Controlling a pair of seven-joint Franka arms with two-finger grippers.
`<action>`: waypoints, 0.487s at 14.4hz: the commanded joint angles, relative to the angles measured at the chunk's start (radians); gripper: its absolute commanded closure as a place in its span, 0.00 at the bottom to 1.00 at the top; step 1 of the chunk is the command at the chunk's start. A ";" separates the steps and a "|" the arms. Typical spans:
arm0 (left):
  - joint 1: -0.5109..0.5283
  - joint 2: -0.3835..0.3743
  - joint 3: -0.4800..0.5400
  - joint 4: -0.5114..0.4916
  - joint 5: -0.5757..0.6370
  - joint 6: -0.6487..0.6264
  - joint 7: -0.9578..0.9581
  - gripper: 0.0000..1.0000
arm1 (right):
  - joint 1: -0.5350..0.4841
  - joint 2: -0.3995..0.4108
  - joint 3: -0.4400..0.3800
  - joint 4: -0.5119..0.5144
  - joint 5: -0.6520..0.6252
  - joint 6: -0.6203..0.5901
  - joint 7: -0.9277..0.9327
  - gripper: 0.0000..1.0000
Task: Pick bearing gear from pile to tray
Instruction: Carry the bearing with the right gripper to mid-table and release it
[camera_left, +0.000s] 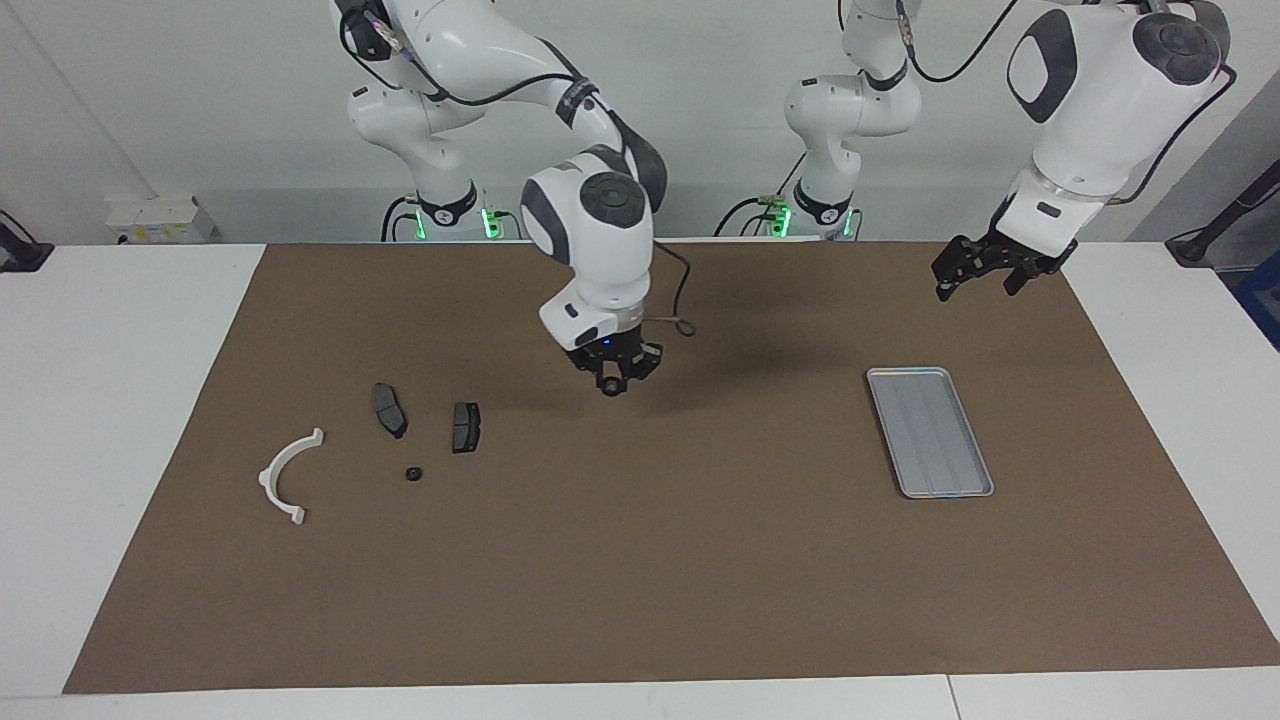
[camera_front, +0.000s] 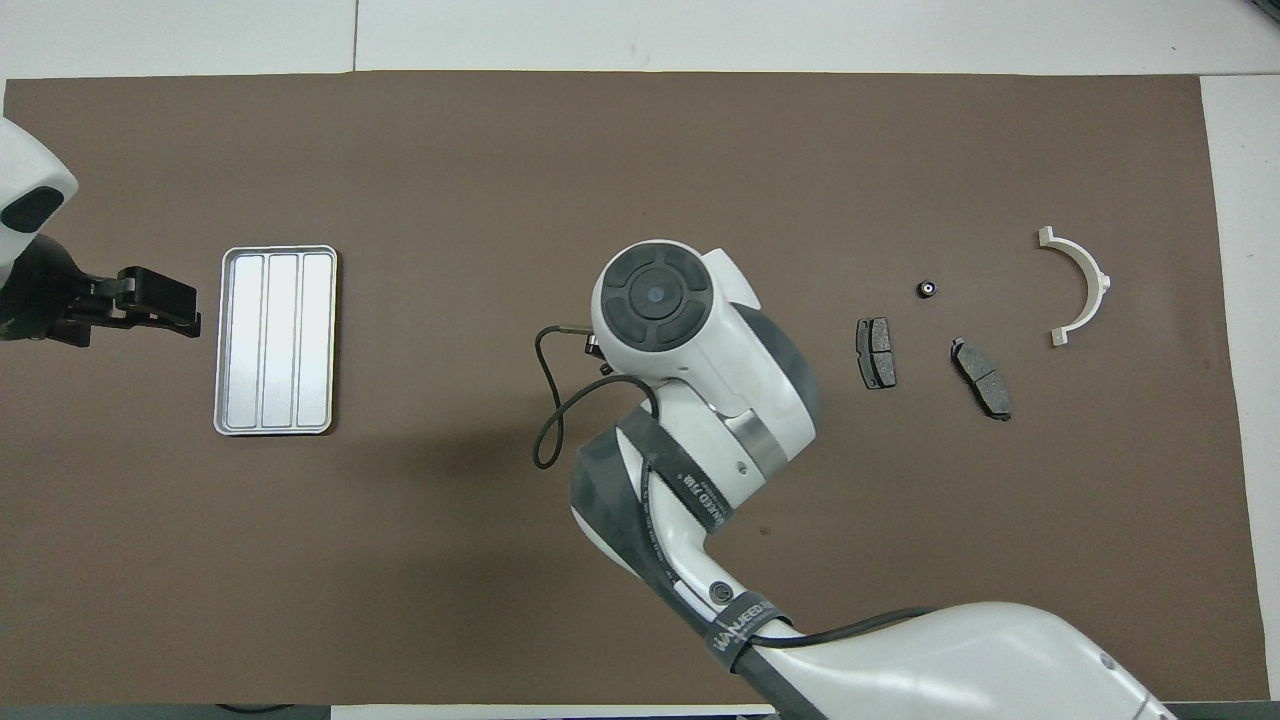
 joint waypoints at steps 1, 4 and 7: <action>0.001 -0.006 0.001 0.003 0.000 -0.008 0.001 0.00 | 0.046 0.071 -0.005 -0.002 -0.020 0.085 0.088 1.00; 0.001 -0.006 0.001 0.003 0.000 -0.008 0.001 0.00 | 0.050 0.090 -0.005 -0.035 -0.021 0.151 0.099 1.00; 0.001 -0.006 0.001 0.003 0.000 -0.008 0.001 0.00 | 0.049 0.105 -0.005 -0.063 -0.018 0.206 0.116 1.00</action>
